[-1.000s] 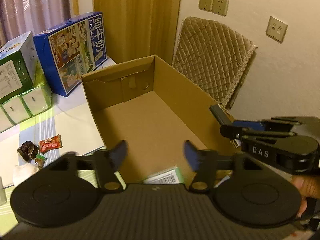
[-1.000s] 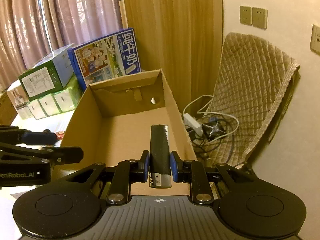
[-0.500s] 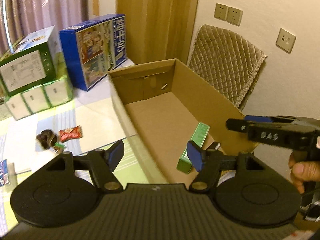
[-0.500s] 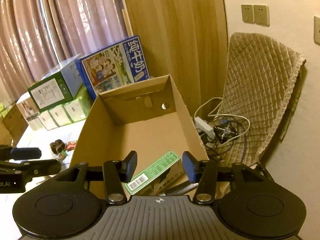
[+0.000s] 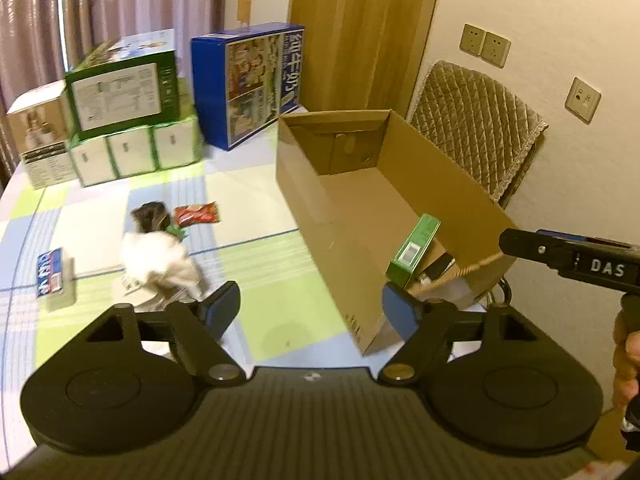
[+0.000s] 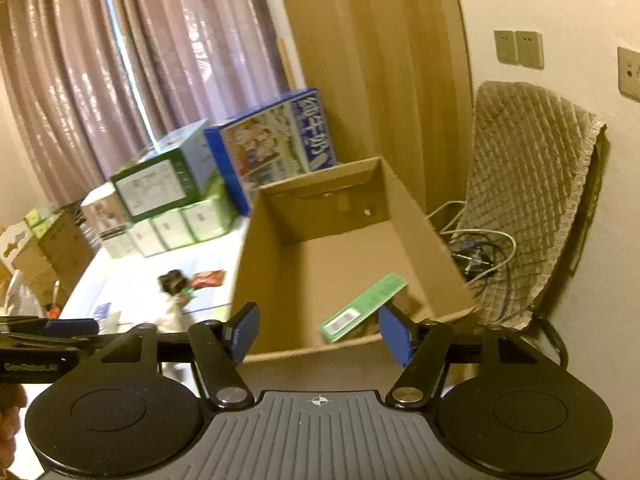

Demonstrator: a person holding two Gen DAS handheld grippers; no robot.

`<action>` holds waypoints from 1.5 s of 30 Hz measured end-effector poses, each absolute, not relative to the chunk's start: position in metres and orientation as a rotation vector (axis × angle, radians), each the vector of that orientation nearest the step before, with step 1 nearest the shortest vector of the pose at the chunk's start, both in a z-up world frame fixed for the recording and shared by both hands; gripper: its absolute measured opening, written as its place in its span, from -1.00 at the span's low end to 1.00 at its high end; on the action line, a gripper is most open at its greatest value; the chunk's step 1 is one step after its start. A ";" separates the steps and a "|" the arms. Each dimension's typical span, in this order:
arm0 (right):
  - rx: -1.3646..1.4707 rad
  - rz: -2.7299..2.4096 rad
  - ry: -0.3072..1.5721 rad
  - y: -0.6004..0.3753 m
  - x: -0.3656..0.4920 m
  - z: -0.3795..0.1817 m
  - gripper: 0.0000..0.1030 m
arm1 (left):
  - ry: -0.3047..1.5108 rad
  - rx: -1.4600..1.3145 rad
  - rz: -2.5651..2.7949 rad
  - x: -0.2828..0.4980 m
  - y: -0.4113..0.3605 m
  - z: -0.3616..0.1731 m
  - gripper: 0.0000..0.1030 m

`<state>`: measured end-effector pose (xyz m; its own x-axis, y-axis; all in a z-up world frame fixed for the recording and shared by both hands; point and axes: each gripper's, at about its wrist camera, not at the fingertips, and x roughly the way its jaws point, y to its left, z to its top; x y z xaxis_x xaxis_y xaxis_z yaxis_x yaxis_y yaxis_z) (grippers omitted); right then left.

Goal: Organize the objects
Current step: 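Lower the medicine box and lighter into the cardboard box and open both grippers, then move both tools back over the table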

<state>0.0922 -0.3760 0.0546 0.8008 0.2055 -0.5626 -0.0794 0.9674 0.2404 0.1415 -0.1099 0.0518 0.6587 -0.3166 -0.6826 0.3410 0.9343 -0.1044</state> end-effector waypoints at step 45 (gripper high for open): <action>0.109 0.356 0.744 -0.252 0.033 0.020 0.96 | 0.794 -0.018 -0.175 0.054 0.037 0.027 0.97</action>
